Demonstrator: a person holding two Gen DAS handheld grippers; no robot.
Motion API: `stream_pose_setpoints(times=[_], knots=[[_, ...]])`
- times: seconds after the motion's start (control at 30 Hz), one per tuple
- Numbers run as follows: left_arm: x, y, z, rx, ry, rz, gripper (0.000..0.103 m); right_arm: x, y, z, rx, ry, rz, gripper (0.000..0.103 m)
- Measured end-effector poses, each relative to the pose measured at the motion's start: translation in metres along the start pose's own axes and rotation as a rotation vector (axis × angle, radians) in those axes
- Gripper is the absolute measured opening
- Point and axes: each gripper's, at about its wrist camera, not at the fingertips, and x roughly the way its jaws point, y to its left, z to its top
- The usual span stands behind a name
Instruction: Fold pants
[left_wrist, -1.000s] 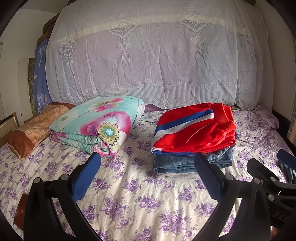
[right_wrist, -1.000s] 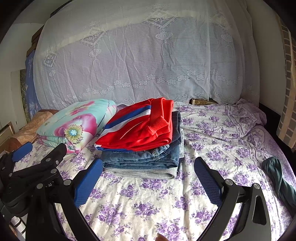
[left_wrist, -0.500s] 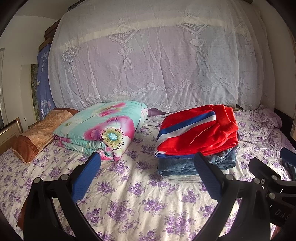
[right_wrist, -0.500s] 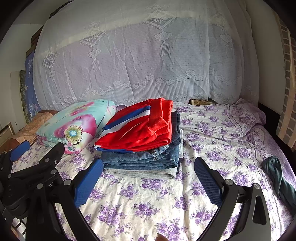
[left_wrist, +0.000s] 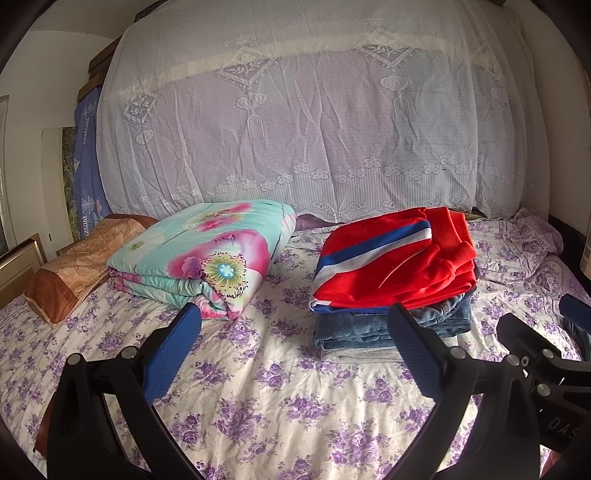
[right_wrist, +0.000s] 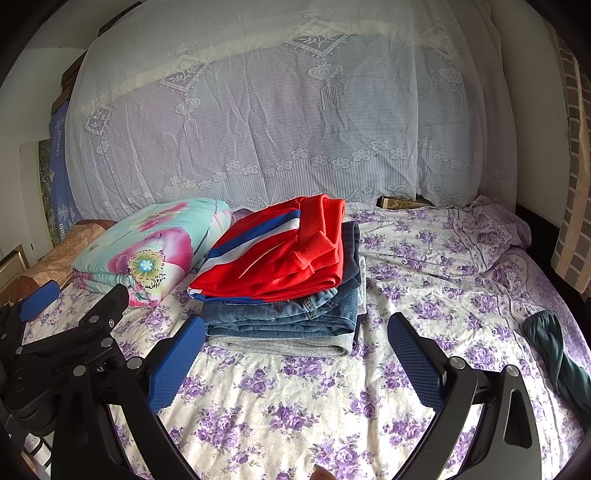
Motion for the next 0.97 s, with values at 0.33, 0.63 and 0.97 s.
stream_pose_setpoints(times=[0.33, 0.63, 0.97], knots=[[0.0002, 0.001, -0.0003, -0.003, 0.003, -0.003, 0.098, -0.0002, 0.0001, 0.0004, 0.0, 0.001, 0.001, 0.099], [-0.0005, 0.0008, -0.0015, -0.005, 0.006, -0.003, 0.098, -0.0003, 0.0002, 0.0004, 0.0, 0.001, 0.0, 0.099], [-0.0009, 0.001, -0.0012, -0.014, 0.002, 0.006, 0.098, -0.0002, -0.0012, 0.0003, 0.003, -0.001, 0.003, 0.1]])
